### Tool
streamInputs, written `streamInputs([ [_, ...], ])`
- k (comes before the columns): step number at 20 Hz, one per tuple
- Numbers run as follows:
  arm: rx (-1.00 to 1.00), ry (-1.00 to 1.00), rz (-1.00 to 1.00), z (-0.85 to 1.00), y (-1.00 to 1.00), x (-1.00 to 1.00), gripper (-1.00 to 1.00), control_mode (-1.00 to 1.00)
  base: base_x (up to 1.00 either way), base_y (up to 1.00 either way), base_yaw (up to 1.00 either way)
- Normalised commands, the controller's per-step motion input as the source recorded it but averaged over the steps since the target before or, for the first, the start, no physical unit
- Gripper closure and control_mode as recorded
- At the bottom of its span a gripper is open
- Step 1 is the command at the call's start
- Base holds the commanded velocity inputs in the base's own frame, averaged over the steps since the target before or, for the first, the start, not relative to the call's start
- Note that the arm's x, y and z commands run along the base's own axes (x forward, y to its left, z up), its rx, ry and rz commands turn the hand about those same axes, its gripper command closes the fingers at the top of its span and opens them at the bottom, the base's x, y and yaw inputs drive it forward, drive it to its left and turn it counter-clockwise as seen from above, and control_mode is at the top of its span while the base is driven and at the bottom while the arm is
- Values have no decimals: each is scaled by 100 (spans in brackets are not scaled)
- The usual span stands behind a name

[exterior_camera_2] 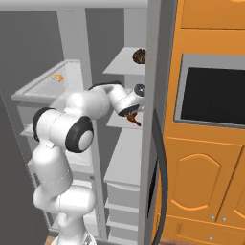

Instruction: There's a chicken drumstick in the fridge that needs to be moved to the freezer for freezing. Pick up the chicken drumstick from the fridge, place it on any shelf in the freezer, and close the fridge and freezer doors when done.

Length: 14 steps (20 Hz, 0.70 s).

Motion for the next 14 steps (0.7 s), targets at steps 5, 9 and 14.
streamInputs([
  [5,0,-7,0,-33,-8,13,100,-100,0,0,0],
  [9,3,-8,1,-35,-26,11,100,-100,0,0,0],
  [14,1,-1,0,-11,-4,41,100,-100,0,0,0],
])
